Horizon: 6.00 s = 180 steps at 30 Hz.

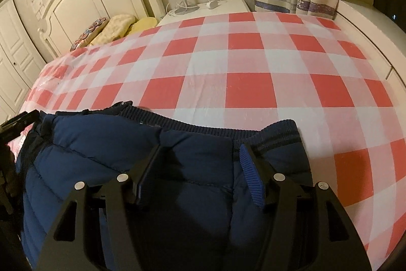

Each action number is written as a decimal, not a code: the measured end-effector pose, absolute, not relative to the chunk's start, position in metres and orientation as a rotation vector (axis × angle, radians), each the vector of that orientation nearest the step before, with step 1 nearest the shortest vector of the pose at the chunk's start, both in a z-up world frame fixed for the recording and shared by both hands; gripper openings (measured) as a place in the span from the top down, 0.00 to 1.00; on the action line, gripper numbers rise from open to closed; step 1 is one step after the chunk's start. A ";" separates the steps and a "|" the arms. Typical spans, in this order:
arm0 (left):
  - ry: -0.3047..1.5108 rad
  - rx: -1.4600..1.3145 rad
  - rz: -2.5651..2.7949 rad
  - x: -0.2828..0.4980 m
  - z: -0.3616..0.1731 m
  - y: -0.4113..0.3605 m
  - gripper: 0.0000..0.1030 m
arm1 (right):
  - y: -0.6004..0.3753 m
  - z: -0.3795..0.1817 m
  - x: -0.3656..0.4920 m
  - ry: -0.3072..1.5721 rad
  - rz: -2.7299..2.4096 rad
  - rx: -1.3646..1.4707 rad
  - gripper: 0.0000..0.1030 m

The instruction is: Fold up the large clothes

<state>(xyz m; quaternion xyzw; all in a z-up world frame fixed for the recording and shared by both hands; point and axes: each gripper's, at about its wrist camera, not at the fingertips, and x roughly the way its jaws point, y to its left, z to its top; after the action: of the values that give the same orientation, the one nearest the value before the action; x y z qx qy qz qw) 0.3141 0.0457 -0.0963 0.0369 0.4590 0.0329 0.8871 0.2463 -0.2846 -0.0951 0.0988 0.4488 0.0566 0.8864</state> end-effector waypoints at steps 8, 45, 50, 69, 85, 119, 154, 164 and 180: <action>0.971 0.056 0.078 0.315 -0.111 0.049 0.04 | -0.282 -0.083 0.246 0.963 0.062 0.210 0.44; 0.860 0.134 -0.231 0.203 -0.107 -0.044 0.02 | -0.246 -0.089 0.175 0.924 0.160 0.074 0.04; 0.871 0.087 -0.258 0.204 -0.106 -0.037 0.02 | -0.254 -0.088 0.176 0.922 0.185 0.119 0.04; 0.779 0.202 -0.142 0.152 -0.098 -0.022 0.02 | -0.139 -0.072 0.122 0.869 0.328 -0.201 0.05; 0.835 0.021 -0.051 0.145 -0.104 0.077 0.02 | -0.250 -0.084 0.111 0.878 0.217 0.046 0.04; 0.744 0.186 -0.050 0.050 -0.102 0.053 0.02 | -0.276 -0.093 0.038 0.807 0.180 0.094 0.04; 0.781 0.176 -0.051 0.060 -0.108 0.052 0.02 | -0.199 -0.087 0.230 1.028 0.208 -0.024 0.04; 0.558 0.271 -0.145 0.075 -0.006 -0.009 0.02 | -0.229 -0.025 0.135 0.772 0.281 0.148 0.05; 0.878 0.201 -0.095 0.230 -0.110 -0.031 0.02 | -0.367 -0.127 -0.061 0.760 0.222 0.668 0.10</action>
<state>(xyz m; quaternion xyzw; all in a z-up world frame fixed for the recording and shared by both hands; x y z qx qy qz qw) 0.2301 -0.0310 -0.1095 0.0969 0.4244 -0.0460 0.8991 -0.0606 -0.3670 -0.1273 0.3194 0.3631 0.1063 0.8688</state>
